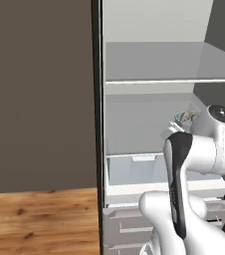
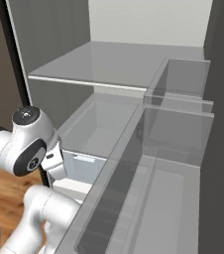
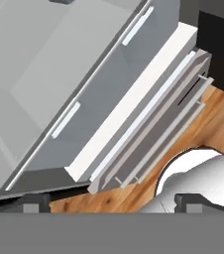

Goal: Place two dumplings into each of the tupperware containers and then place the containers in the fridge.

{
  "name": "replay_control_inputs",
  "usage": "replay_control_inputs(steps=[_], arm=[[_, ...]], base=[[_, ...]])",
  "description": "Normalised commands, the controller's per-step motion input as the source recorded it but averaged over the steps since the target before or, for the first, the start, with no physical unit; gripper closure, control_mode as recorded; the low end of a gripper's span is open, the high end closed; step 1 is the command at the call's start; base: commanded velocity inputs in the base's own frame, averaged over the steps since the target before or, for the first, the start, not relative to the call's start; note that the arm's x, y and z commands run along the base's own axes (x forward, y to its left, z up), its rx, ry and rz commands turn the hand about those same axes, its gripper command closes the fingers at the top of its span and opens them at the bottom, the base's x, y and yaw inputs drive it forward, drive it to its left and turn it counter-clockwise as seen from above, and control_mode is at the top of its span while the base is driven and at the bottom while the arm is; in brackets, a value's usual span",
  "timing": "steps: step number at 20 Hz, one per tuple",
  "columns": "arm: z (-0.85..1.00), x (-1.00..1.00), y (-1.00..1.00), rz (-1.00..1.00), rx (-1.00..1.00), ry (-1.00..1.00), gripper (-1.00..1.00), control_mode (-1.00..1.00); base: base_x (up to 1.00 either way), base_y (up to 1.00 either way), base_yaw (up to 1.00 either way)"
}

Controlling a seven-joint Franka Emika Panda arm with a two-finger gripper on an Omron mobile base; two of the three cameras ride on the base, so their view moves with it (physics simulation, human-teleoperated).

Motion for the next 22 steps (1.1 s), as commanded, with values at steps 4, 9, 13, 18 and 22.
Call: replay_control_inputs(steps=[4,9,13,18,22], arm=[[-0.06,-0.04,0.33,0.11,-0.04,0.0,-1.0,-1.0],[-0.01,-0.03,0.2,0.05,-0.03,0.0,-1.0,-1.0],[0.0,-0.04,0.04,0.01,0.0,0.0,-1.0,1.0],[0.0,0.0,0.0,0.0,0.0,0.0,-1.0,1.0],[0.0,0.0,0.0,0.0,0.0,0.0,-1.0,1.0]], base=[[0.0,0.0,0.0],[0.0,0.0,0.0],[-0.34,0.08,0.04],[-0.77,0.21,0.1],[-0.9,0.47,0.11]])
